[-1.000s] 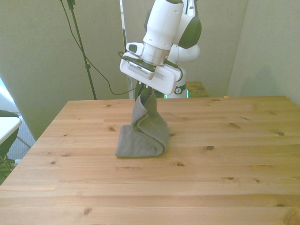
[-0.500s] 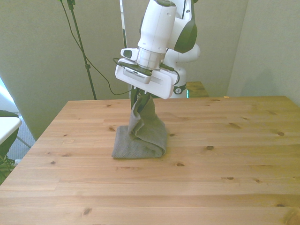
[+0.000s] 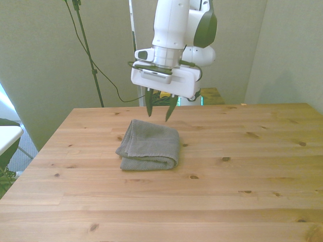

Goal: Fold the towel

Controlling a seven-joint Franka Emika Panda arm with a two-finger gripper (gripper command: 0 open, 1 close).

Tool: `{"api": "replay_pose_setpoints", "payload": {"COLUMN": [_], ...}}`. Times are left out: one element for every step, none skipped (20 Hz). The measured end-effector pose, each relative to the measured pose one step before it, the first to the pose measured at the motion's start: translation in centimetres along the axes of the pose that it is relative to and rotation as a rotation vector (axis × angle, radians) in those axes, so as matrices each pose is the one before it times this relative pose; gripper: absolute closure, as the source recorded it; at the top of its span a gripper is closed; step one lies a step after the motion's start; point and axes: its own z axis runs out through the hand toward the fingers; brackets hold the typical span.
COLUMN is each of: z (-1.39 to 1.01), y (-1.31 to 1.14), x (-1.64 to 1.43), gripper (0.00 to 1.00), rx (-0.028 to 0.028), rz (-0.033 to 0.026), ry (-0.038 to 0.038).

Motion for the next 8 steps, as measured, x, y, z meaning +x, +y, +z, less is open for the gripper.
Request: {"api": "replay_pose_setpoints", "payload": {"z": [-0.458, -0.368, -0.296, -0.281, -0.337, -0.528, -0.733, -0.952], "y": [0.29, 0.438, 0.581, 0.789, 0.964, 1.075, 1.042, 1.071], "x": [-1.297, -1.212, -1.072, -1.022, -1.069, -1.246, -1.295, -1.393], "gripper": [0.0, 0.0, 0.0, 0.0, 0.0, 0.0, 0.0, 0.0], "rx": [0.00081, 0.00101, -0.00078, -0.00266, -0.00467, -0.00096, 0.00273, 0.00456], "rz": [-0.03232, -0.03065, -0.02762, -0.02434, -0.02561, -0.02619, -0.02642, -0.02046], "ry": [-0.05089, -0.03983, -0.02667, -0.01943, -0.01445, -0.01504, -0.00922, -0.00073]}}
